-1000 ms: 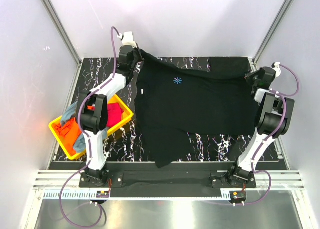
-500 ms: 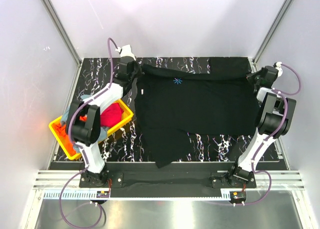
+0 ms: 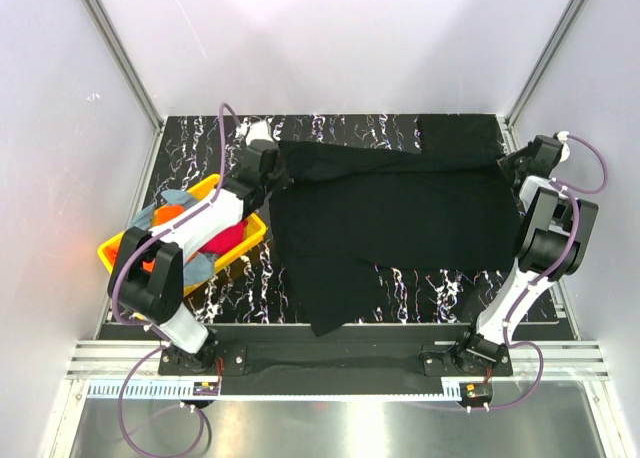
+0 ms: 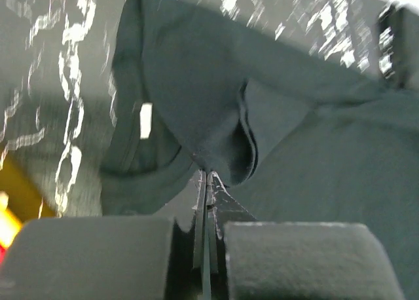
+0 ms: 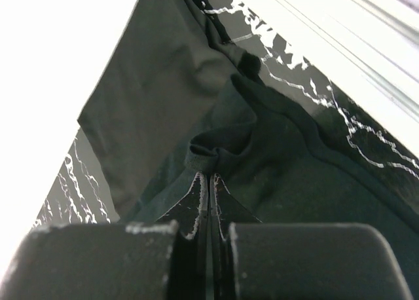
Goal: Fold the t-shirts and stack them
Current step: Fold the tshirt
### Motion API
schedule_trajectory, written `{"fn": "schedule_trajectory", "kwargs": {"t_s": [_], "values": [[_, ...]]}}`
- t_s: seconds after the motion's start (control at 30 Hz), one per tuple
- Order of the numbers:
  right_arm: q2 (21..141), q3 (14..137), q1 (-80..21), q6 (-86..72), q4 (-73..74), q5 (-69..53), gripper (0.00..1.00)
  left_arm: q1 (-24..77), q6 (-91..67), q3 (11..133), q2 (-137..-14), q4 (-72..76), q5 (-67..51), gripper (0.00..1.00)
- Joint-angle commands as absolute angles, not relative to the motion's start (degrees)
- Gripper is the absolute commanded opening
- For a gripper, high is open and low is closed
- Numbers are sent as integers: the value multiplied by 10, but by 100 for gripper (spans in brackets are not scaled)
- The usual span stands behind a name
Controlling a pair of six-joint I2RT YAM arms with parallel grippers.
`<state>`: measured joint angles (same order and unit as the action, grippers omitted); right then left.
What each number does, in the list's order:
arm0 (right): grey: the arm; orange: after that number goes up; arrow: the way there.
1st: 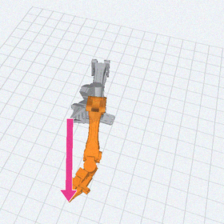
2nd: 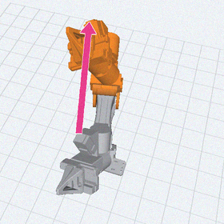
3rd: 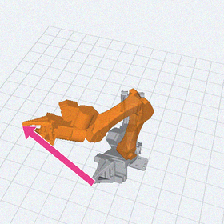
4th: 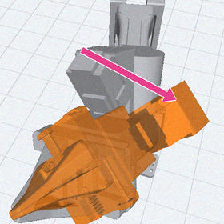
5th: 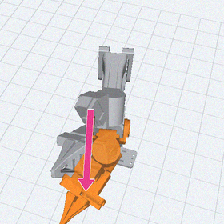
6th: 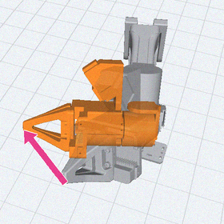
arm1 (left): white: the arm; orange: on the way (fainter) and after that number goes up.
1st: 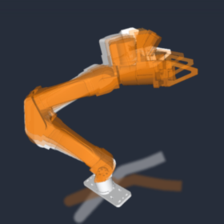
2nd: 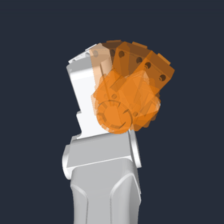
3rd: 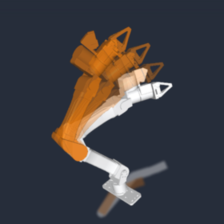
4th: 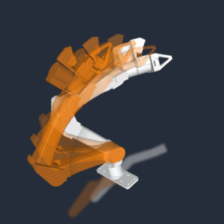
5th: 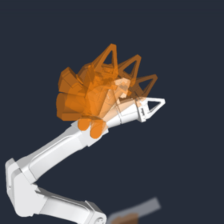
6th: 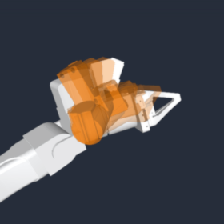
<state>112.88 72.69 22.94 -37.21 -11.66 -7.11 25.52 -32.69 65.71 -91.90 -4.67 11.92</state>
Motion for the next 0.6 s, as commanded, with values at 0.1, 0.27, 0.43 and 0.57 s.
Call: {"fn": "schedule_trajectory", "kwargs": {"t_s": [0.1,0.27,0.43,0.57], "values": [[1092,710,235,-373,-91,-79,1,286,-354,601,-866,-66,156,0],[1081,705,237,-367,-87,-71,1,297,-346,606,-853,-101,179,0],[1078,707,240,-371,-86,-82,1,302,-330,622,-839,-135,218,0],[1071,707,243,-367,-79,-77,0,301,-320,630,-821,-141,241,0]]}}
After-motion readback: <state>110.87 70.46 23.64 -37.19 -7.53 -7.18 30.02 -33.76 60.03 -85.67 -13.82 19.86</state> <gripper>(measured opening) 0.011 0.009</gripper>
